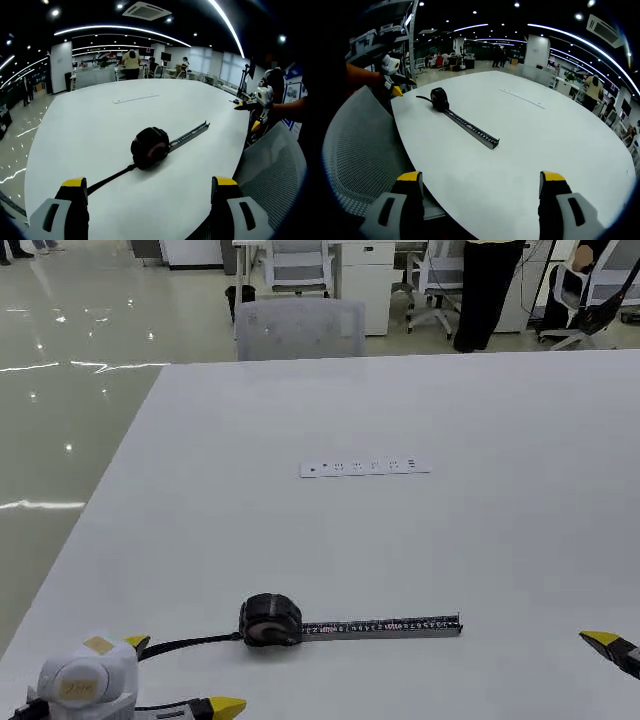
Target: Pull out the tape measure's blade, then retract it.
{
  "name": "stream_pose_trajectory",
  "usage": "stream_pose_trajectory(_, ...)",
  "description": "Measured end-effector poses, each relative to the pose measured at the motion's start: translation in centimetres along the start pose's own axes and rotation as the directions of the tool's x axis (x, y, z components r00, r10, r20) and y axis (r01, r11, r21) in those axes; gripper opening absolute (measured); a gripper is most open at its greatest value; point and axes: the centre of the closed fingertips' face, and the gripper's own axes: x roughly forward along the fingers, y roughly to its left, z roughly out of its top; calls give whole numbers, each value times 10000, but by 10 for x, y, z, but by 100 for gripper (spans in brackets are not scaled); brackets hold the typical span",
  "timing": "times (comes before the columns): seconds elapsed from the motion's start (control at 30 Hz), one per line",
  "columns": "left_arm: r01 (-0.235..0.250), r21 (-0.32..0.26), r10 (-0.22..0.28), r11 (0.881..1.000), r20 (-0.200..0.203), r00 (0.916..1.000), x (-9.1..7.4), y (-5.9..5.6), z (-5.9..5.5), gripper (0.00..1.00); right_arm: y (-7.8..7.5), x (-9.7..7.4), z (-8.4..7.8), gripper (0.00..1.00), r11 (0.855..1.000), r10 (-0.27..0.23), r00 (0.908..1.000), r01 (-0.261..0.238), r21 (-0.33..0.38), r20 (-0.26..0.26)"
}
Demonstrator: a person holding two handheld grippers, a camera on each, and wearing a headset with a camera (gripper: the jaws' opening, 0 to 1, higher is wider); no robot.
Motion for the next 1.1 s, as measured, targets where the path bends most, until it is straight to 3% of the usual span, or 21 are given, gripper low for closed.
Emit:
stream_pose_trajectory(0.23, 183, 122, -182, 9998, -104, 9998, 16, -22, 12, 100, 4, 8, 3, 94, 9965, 609, 9972, -633, -546, -440)
stream_pose_trajectory(0.53, -202, 46, 203, 9998, -209, 9996, 30, -28, 21, 100, 3, 19, 13, 95, 9816, 1095, 9891, -1232, -1459, -986)
stream_pose_trajectory(0.6, -499, -108, 497, 9987, -221, 9985, 33, -25, 23, 100, 2, 22, 16, 95, 9771, 1177, 9874, -1341, -1654, -1055)
stream_pose_trajectory(0.7, -426, -833, 418, 9956, -103, 9991, 41, -29, 27, 100, -1, 30, 21, 95, 9712, 1339, 9840, -1539, -1821, -1173)
stream_pose_trajectory(0.87, -549, -826, 532, 9951, -227, 9983, 53, -33, 23, 100, -13, 44, 30, 94, 9645, 1371, 9824, -1615, -2089, -1266)
stream_pose_trajectory(1.0, -1303, -1283, 1293, 9831, -165, 9915, 60, -29, 20, 100, -19, 57, 35, 93, 9591, 1582, 9767, -1870, -2127, -1453)
stream_pose_trajectory(1.1, -1382, -1185, 1361, 9833, -260, 9904, 67, -32, 16, 100, -22, 66, 35, 92, 9497, 1745, 9699, -2114, -2310, -1701)
